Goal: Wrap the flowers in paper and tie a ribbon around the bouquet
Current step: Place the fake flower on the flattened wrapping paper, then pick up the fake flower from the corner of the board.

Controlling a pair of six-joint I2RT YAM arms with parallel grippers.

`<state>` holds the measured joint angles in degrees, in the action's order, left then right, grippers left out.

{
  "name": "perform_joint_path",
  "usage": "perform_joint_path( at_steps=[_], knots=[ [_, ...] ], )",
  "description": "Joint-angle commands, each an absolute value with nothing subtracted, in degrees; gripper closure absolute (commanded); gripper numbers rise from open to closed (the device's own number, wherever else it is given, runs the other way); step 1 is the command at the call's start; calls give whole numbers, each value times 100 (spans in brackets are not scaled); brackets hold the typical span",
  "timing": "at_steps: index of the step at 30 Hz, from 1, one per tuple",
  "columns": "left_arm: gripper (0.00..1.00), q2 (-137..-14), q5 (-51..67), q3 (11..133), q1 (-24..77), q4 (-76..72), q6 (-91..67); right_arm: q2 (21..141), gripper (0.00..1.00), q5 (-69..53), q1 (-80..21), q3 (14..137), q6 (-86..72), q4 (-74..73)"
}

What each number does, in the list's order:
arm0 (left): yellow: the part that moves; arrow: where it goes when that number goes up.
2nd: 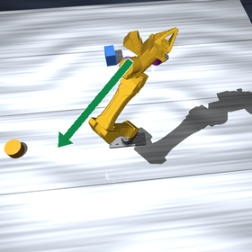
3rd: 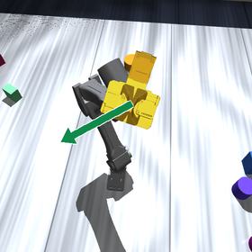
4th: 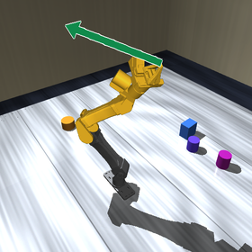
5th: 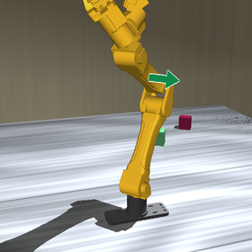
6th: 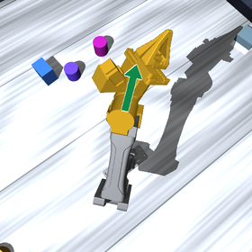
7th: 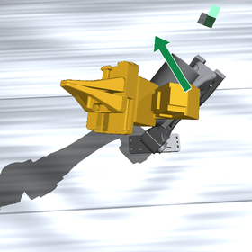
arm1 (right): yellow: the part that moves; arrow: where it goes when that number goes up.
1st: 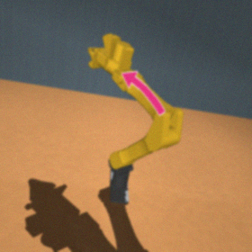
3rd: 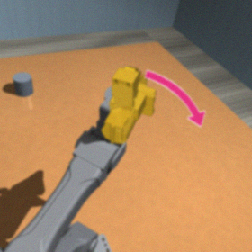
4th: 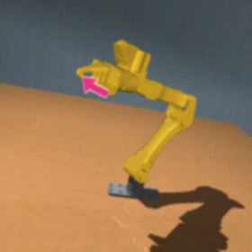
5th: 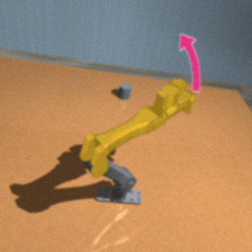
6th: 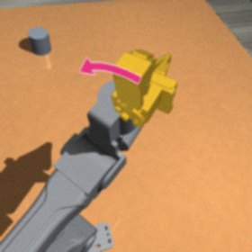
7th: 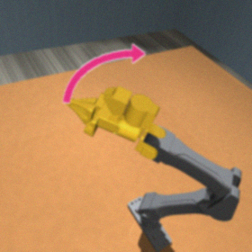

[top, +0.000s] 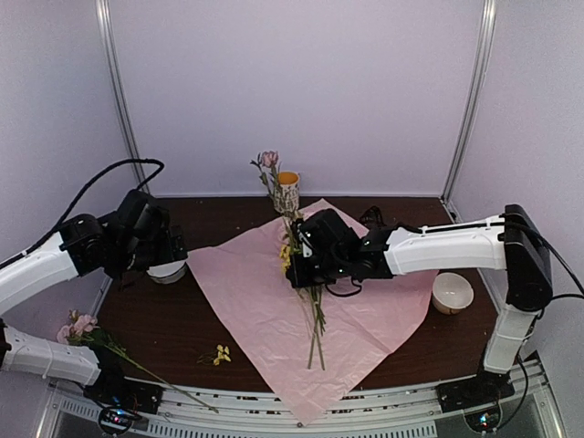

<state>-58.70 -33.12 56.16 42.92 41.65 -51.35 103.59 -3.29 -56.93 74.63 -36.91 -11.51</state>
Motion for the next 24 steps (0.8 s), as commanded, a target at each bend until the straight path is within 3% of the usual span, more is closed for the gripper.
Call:
perform_joint_path(
  at_steps=[1,5,8,15,19,24],
  knots=[
    [2,-6395,-4133,5691,4058,6547,-6568,10485,100,-30,-5708,7183,-3970,-1584],
    [2,-6609,-3448,5318,3647,7164,-7142,10402,68,302,-5678,7121,-4135,-1815],
    [2,-6339,-2770,4740,3252,7003,-7386,10177,55,672,-5682,7023,-4098,-1865],
    [2,-5475,-2216,3962,1533,6954,-7308,9784,52,1000,-5748,6939,-3752,-1985],
    [2,-5881,-2358,4088,849,7050,-7231,9636,52,966,-5778,6850,-3596,-1874],
    [3,-6862,-1472,3728,284,6741,-7304,9321,52,1275,-5819,6679,-3434,-1940]
  ],
)
